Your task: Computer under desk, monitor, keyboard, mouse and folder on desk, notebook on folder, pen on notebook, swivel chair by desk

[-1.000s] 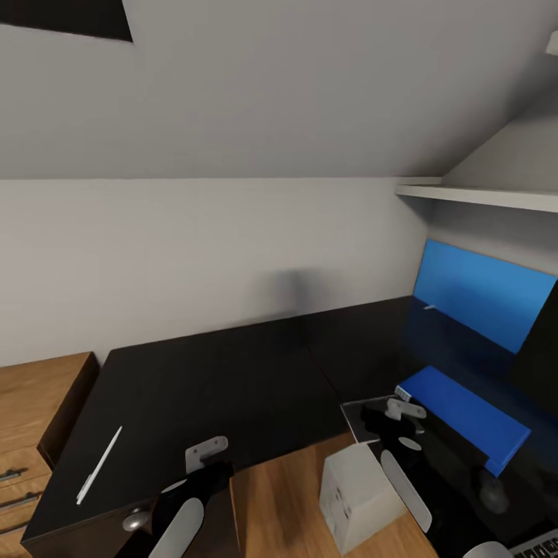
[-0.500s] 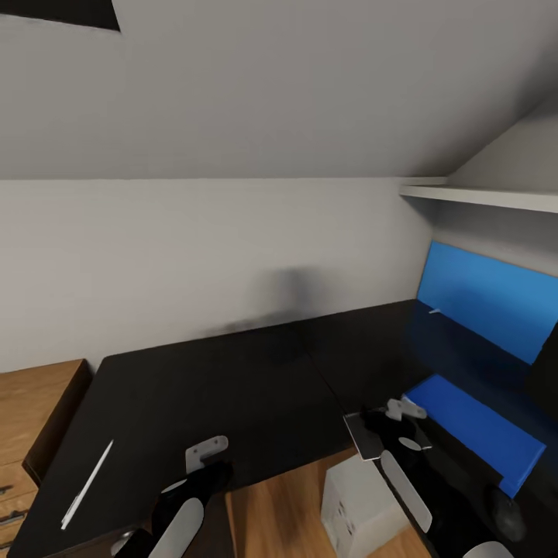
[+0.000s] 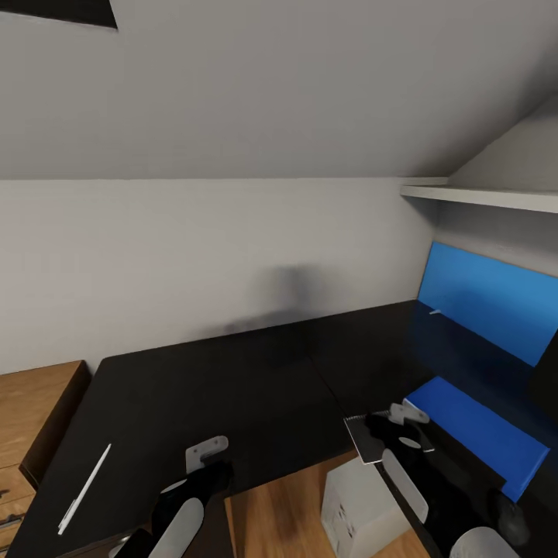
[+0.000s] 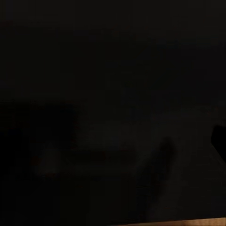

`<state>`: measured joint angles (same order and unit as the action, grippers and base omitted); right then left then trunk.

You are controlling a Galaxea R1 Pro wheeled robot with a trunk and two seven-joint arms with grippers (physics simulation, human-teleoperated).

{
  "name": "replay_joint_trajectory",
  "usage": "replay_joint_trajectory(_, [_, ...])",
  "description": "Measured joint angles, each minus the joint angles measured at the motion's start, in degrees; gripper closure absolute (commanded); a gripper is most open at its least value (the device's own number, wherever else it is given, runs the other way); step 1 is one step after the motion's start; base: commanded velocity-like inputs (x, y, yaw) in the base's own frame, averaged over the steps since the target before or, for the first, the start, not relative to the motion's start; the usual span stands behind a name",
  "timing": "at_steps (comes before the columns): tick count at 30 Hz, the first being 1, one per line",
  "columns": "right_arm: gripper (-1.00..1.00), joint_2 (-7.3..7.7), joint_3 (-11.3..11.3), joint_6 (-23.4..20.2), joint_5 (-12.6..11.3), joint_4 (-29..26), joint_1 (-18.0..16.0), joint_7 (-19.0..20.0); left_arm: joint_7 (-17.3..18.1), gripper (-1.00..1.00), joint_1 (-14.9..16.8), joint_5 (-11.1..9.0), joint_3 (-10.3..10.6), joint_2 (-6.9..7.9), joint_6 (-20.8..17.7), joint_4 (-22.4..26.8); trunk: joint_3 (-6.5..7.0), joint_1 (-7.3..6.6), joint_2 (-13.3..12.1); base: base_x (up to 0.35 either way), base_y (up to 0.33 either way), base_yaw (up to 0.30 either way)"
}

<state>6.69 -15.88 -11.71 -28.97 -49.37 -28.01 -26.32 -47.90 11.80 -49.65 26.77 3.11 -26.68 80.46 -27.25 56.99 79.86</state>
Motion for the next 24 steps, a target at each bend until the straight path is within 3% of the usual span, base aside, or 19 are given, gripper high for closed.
replay_joint_trajectory(17, [-1.0, -0.09, -0.11, 0.07, 0.13, 0.95, -0.41, 0.01, -0.01, -1.0, 0.0, -0.01, 0.0, 0.0, 0.05, 0.06, 0.0, -0.01, 0.0, 0.024, 0.029, 0.0])
replay_joint_trajectory(24, [-1.0, -0.24, -0.39, 0.17, 2.85, 0.68, -0.37, 0.0, 0.0, -1.0, 0.0, -0.04, 0.0, 0.0, 0.0, 0.06, 0.0, 0.0, 0.0, 0.016, 0.017, 0.0])
